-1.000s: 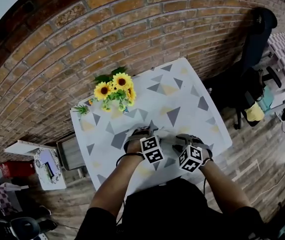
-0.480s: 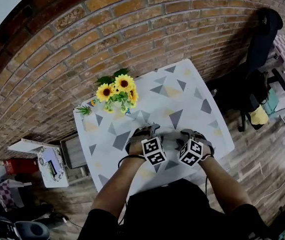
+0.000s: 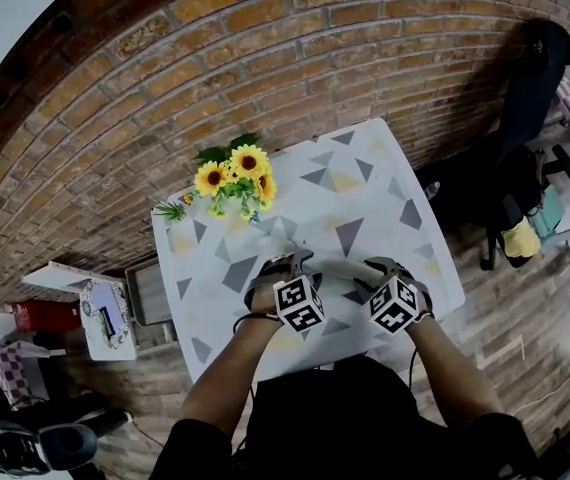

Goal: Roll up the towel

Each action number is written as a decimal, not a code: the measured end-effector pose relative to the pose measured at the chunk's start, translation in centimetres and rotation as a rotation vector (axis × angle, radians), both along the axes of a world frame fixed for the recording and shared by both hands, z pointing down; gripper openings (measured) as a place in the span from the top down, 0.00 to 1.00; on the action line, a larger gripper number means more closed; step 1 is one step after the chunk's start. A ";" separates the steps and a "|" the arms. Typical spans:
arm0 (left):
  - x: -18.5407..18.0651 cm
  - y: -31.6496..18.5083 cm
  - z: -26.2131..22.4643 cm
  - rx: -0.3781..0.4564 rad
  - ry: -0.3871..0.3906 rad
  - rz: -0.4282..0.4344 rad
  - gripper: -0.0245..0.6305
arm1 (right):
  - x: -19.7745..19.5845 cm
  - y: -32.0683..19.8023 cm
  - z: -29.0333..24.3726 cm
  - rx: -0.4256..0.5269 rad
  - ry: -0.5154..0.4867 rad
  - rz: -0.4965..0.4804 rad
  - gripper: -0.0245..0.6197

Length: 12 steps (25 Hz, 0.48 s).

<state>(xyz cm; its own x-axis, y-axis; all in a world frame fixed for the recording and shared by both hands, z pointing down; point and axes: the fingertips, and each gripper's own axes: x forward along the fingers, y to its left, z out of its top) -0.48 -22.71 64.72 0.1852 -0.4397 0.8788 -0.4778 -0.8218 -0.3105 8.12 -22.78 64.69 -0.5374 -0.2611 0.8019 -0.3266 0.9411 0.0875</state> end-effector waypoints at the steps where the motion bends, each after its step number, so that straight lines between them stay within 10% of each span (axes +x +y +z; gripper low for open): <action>1: 0.0 0.1 -0.5 0.004 0.028 -0.035 0.62 | 0.4 0.0 -0.6 -0.006 -0.030 0.013 0.66; 12: -2.8 2.4 -5.2 0.059 0.482 -0.576 0.74 | 5.1 -1.4 -4.2 0.019 -0.200 0.119 0.87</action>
<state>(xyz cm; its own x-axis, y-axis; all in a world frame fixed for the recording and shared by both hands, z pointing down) -3.29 -20.32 59.55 0.2701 -0.6275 0.7302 -0.9210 -0.3896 0.0059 13.26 -24.16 60.50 -0.6497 -0.3463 0.6767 -0.4479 0.8937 0.0272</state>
